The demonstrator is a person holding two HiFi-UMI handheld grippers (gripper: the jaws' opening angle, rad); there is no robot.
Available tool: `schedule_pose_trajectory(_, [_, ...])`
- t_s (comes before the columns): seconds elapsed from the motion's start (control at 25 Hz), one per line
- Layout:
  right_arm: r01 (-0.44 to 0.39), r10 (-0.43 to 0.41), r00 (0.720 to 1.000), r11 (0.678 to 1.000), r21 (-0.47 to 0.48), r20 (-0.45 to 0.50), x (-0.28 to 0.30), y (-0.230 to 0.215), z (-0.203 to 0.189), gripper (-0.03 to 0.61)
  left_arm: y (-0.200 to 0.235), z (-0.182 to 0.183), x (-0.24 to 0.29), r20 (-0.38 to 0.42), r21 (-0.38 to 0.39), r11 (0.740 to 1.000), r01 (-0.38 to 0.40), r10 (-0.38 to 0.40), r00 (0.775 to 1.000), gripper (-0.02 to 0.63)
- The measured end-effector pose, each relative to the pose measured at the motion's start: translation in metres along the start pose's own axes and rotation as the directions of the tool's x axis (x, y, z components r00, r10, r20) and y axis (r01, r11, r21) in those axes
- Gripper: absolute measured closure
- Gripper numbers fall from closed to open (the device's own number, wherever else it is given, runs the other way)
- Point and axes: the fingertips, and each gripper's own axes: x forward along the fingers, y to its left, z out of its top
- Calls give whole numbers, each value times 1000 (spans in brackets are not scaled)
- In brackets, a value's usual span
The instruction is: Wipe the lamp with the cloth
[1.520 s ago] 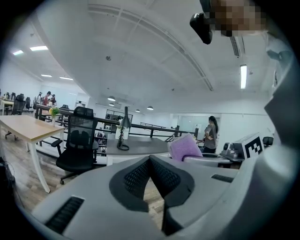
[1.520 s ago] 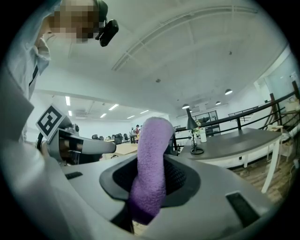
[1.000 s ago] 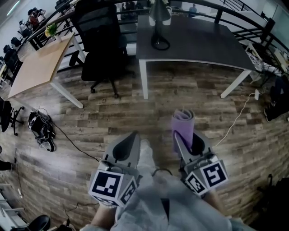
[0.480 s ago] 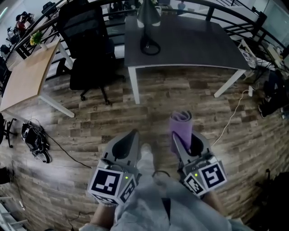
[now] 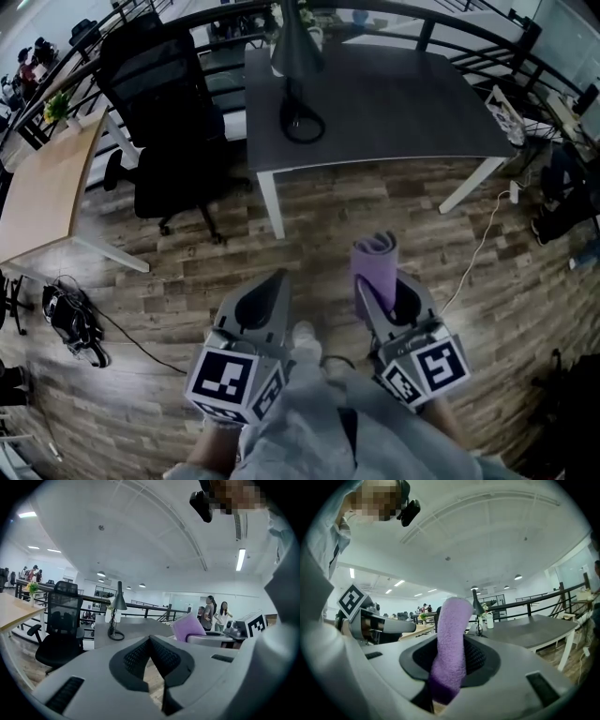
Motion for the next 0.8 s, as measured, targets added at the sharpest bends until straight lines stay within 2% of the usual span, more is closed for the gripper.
schedule_pose_trajectory(0.24, [30, -30, 999, 1000, -5, -13, 39, -21, 11, 456, 18, 22, 47, 4, 3, 999, 45, -45, 999, 603])
schedule_pose_trajectory(0.6, [54, -54, 998, 999, 0, 15, 94, -49, 24, 456, 66, 37, 89, 15, 3, 1000, 12, -12, 1000, 602])
schedule_pose_trajectory(0.8, [68, -68, 998, 998, 9, 11, 109, -60, 25, 456, 79, 40, 103, 10, 2, 1000, 16, -16, 1000, 602])
